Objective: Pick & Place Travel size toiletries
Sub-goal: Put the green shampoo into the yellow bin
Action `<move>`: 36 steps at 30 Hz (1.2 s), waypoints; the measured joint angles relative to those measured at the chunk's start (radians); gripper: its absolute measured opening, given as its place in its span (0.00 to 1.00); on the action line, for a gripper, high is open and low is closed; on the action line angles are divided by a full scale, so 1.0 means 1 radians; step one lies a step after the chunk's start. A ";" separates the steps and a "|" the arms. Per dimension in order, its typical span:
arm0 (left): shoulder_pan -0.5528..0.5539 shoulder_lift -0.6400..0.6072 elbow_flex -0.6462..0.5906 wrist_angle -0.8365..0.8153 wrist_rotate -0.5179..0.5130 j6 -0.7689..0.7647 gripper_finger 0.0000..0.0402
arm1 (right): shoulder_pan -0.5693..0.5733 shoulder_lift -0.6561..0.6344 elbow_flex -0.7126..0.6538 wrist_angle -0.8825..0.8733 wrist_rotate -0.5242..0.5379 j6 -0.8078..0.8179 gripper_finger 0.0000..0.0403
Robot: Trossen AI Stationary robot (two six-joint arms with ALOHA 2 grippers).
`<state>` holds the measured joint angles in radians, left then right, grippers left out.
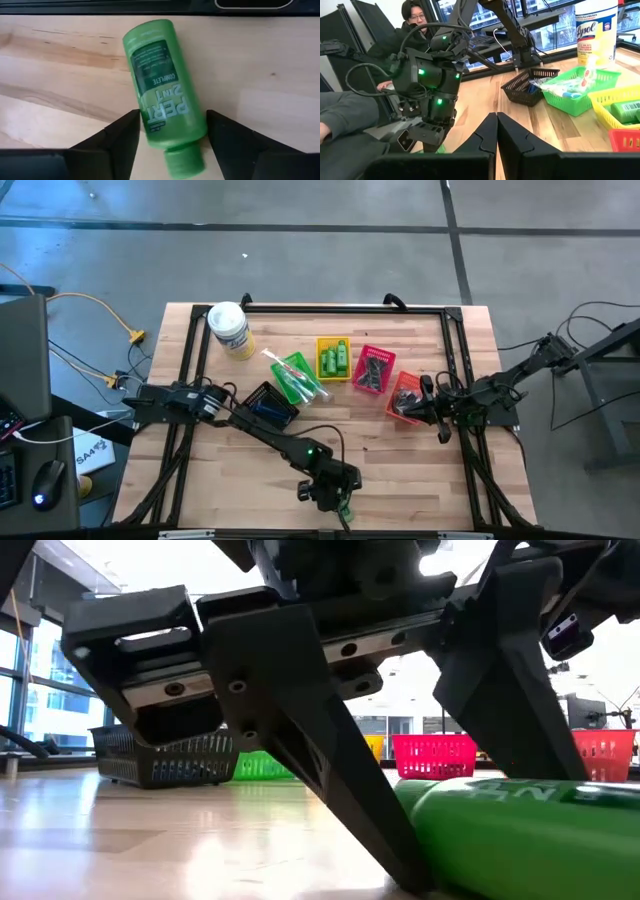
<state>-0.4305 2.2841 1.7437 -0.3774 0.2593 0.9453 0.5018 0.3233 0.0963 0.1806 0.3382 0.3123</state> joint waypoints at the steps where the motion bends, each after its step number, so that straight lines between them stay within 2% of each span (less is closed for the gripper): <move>1: 0.000 0.000 0.000 0.000 0.005 -0.003 0.54 | 0.000 0.000 0.000 0.000 0.000 0.000 0.01; 9: -0.001 0.000 -0.001 -0.001 0.023 -0.052 0.42 | 0.000 0.020 0.000 -0.005 -0.001 0.008 0.01; 21: 0.000 -0.028 -0.005 -0.046 0.015 -0.053 0.40 | 0.000 0.044 0.000 -0.005 -0.002 0.032 0.01; 27: 0.011 -0.149 -0.002 -0.144 -0.034 -0.060 0.40 | 0.000 0.044 0.000 -0.004 -0.006 0.036 0.01; 33: 0.023 -0.313 -0.003 -0.283 -0.183 -0.058 0.40 | 0.000 0.042 0.000 0.002 -0.032 0.062 0.01; 36: 0.064 -0.395 -0.002 -0.343 -0.213 -0.031 0.40 | 0.000 0.043 0.000 -0.004 -0.028 0.062 0.01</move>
<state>-0.3668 1.8893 1.7415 -0.7202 0.0466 0.9147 0.5018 0.3668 0.0959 0.1764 0.3099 0.3740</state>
